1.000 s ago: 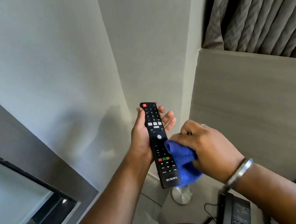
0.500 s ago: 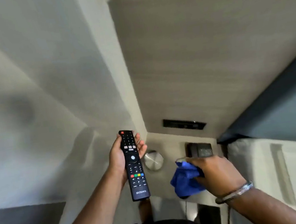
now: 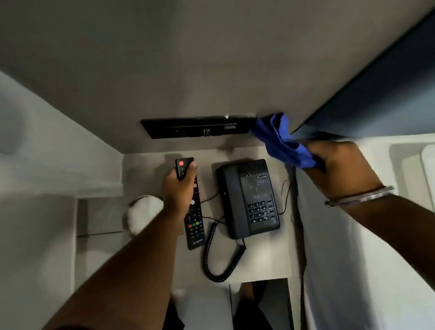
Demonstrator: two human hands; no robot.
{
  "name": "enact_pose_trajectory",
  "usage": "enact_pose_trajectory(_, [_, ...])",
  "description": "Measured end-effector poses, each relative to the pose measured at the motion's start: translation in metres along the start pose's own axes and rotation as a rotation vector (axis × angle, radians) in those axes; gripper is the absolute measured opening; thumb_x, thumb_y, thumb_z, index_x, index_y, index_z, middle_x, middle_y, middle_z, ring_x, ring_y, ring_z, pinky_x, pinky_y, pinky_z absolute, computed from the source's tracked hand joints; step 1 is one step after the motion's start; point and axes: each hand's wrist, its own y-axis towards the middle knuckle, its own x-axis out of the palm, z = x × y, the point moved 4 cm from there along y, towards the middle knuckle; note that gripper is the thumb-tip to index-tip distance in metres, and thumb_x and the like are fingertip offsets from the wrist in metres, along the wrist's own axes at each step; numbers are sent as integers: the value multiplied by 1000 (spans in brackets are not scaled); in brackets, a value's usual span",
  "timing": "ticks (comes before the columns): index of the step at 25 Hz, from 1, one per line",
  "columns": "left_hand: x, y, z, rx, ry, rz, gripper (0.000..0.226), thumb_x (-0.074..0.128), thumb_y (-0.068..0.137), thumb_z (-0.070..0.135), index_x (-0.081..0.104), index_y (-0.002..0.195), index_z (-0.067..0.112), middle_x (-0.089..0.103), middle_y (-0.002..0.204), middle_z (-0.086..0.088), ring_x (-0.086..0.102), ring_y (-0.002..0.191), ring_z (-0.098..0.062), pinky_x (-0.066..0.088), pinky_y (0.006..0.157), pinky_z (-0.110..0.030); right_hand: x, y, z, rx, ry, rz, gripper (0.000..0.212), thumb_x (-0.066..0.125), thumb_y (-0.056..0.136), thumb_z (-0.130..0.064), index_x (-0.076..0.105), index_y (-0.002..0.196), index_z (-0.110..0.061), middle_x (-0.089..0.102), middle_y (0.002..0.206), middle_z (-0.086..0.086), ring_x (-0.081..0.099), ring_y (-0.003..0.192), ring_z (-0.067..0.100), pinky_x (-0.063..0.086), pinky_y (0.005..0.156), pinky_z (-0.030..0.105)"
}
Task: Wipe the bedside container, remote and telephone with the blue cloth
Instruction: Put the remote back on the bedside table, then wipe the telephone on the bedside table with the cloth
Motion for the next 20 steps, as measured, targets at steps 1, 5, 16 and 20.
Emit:
enact_pose_trajectory(1, [10, 15, -7, 46, 68, 23, 32, 63, 93, 45, 63, 74, 18, 63, 62, 3, 62, 52, -4, 45, 48, -18, 22, 4, 10, -40, -1, 14, 42, 73, 72, 3, 69, 112, -8, 74, 100, 19, 71, 86, 34, 54, 77, 36])
enact_pose_trajectory(5, [37, 50, -34, 143, 232, 132, 38, 59, 93, 47, 60, 101, 9, 68, 84, -4, 68, 75, -24, 53, 63, -29, 122, -11, 46, -121, 11, -91, 49, 75, 68, 10, 65, 115, 0, 68, 113, 25, 67, 101, 42, 54, 87, 54])
enact_pose_trajectory(16, [95, 3, 5, 518, 534, 189, 49, 42, 99, 37, 47, 141, 10, 57, 135, -16, 54, 123, -27, 46, 101, -40, 199, -51, 83, -122, -134, -201, 58, 43, 87, -47, 43, 138, -19, 43, 146, 12, 38, 134, 32, 28, 109, 61])
enact_pose_trajectory(20, [123, -7, -6, 434, 446, 77, 43, 36, 101, 28, 61, 129, 6, 65, 121, -15, 59, 110, -29, 49, 97, -46, 219, 9, 83, 20, -196, -235, 80, 43, 85, -52, 13, 149, -16, 17, 157, 18, 14, 142, 44, 23, 111, 52])
